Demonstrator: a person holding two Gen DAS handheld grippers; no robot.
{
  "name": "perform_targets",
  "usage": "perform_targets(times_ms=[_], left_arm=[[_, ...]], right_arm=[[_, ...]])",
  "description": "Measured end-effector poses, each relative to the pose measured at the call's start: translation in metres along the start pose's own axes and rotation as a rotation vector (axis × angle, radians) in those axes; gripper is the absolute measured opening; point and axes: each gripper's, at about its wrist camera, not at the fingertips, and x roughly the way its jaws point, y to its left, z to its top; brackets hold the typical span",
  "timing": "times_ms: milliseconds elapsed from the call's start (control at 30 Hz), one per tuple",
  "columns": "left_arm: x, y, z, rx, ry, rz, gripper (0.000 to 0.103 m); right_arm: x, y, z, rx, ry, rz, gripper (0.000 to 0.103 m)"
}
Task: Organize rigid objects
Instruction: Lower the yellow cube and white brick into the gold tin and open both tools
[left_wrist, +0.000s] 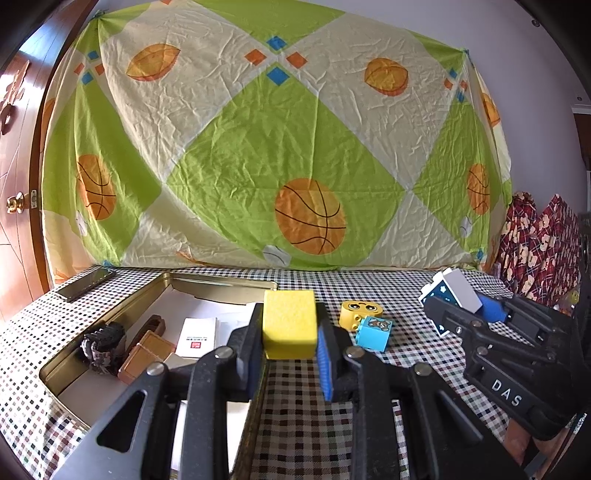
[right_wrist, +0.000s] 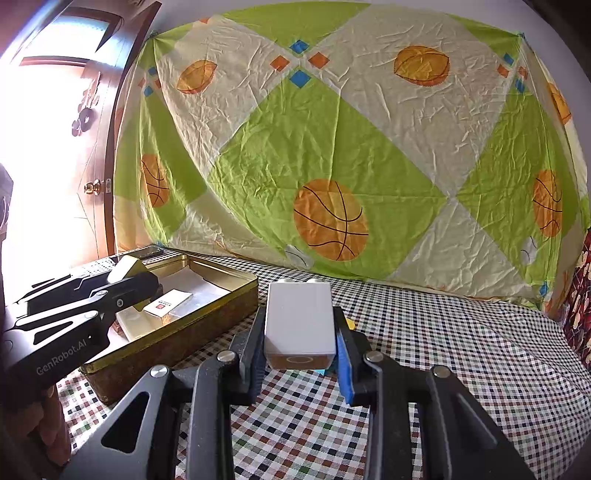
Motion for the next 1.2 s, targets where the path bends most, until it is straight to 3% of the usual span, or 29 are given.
perform_targets(times_ms=[567, 1200], left_arm=[[-0.010, 0.009, 0.001, -0.024, -0.021, -0.021, 0.023], [-0.013, 0.055, 0.004, -0.083, -0.009, 0.011, 0.023]], right_arm=[[0.007, 0.018, 0.002, 0.019, 0.007, 0.053, 0.034], [0.032, 0.070, 0.011, -0.044, 0.055, 0.122, 0.034]])
